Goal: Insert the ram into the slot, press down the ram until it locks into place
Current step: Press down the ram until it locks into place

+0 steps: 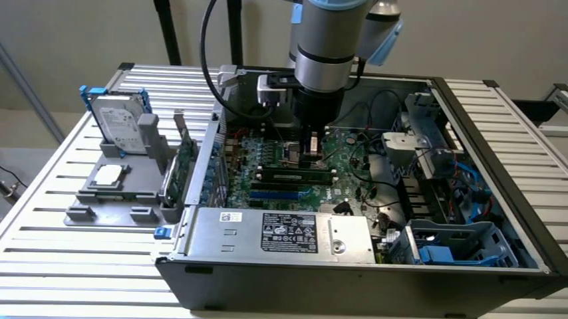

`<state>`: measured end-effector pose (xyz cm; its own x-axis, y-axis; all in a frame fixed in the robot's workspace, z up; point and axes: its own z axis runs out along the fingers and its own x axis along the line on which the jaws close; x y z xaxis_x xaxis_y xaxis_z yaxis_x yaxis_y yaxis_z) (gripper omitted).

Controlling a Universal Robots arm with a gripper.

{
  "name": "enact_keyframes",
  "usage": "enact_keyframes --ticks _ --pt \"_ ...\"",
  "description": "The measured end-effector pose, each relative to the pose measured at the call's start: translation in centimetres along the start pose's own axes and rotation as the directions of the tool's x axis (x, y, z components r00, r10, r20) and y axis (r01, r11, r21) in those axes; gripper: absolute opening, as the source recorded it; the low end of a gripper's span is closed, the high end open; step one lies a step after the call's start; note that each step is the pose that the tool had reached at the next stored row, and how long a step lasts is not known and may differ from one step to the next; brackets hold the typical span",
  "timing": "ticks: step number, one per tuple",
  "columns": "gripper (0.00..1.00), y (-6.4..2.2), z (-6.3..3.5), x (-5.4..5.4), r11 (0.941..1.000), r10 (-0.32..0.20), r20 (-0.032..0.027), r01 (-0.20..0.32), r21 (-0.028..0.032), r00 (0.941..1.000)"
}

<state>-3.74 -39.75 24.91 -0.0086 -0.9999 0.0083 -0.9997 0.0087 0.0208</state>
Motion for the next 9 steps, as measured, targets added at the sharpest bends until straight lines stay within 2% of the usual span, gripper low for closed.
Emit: enact_keyframes --ticks 9 --pt "0.11 0.01 0.25 0.0 1.0 0.0 0.0 0.0 0.0 1.0"
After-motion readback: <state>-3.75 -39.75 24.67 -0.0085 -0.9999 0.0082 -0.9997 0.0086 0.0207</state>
